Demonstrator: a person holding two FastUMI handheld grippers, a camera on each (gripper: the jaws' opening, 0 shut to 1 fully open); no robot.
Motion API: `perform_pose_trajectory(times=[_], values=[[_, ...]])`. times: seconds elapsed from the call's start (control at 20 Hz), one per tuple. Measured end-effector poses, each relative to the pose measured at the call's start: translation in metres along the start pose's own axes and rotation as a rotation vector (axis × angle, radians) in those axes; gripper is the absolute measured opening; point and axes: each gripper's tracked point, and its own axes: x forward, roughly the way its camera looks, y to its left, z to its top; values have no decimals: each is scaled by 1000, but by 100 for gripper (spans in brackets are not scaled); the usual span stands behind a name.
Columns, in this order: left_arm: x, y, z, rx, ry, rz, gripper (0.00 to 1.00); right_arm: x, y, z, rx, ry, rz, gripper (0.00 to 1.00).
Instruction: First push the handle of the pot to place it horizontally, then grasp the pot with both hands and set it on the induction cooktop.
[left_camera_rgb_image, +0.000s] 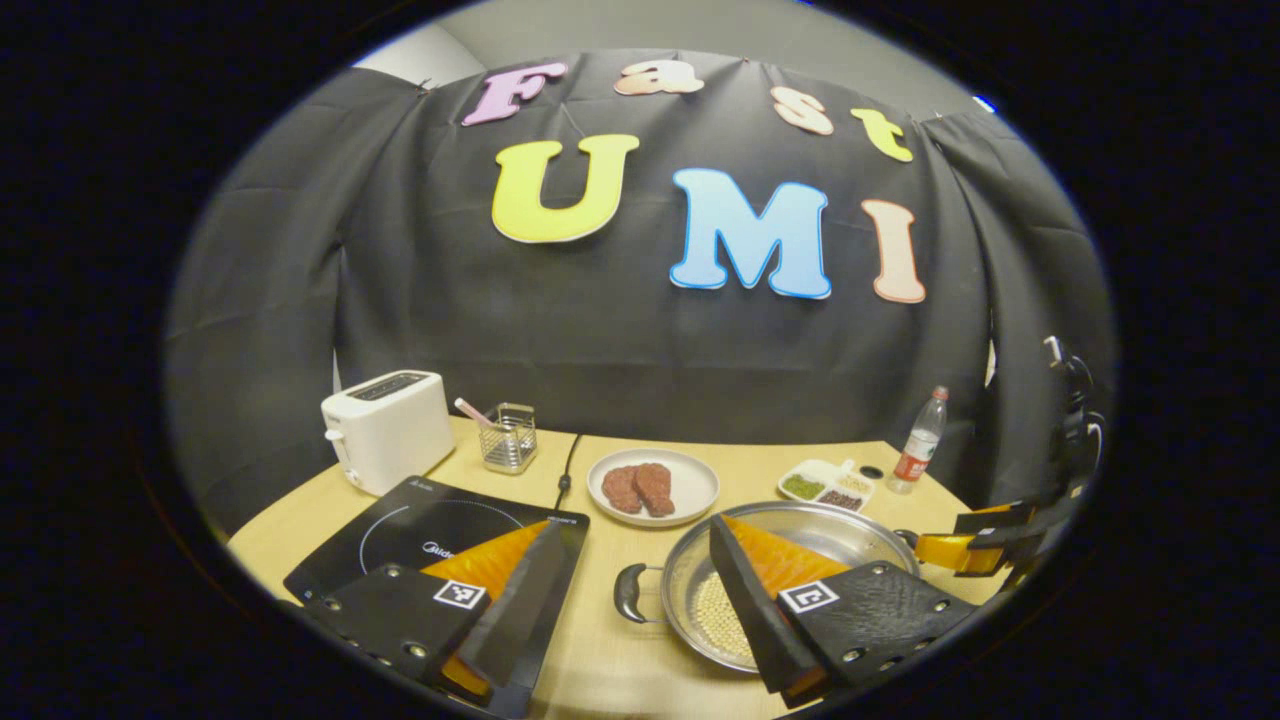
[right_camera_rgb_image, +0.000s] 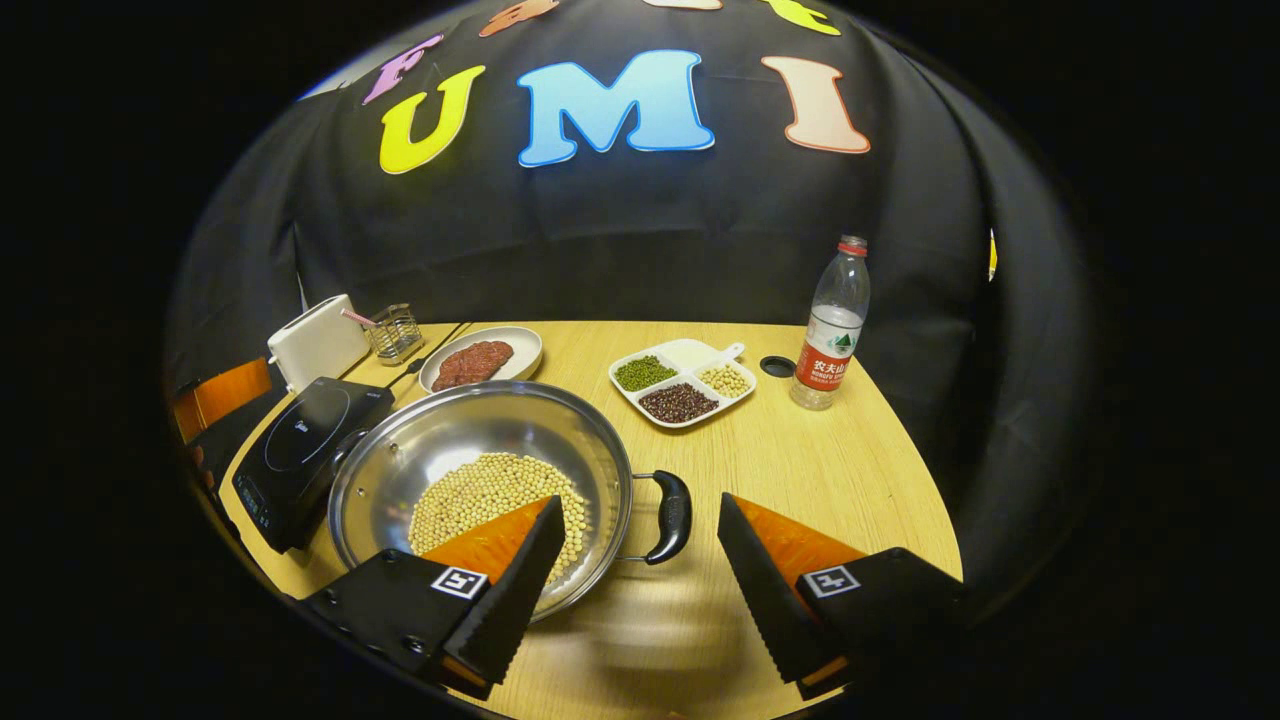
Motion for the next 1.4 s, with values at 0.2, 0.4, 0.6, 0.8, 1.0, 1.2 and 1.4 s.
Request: perform_pose_trajectory(times=[0.2, 0.4, 0.6, 0.8, 1.0, 1.2, 1.4], values=[[28, -5, -34, 29, 73, -23, 90, 13, -3, -3, 14, 17, -4, 99], [48, -11, -65, 24, 143, -40, 86, 23, -4, -2, 35, 16, -10, 99], [62, -8, -87, 9, 200, -36, 87, 33, -7, -7, 40, 33, -25, 99], [73, -3, -107, 10, 251, -23, 91, 44, -11, -12, 46, 57, -39, 99], [80, -2, -127, 17, 318, -23, 91, 53, -8, -20, 74, 89, -33, 98], [82, 0, -136, 12, 339, -14, 91, 60, -7, -23, 86, 105, -35, 82], [82, -4, -140, -10, 349, -15, 82, 61, -4, -22, 94, 103, -33, 63]])
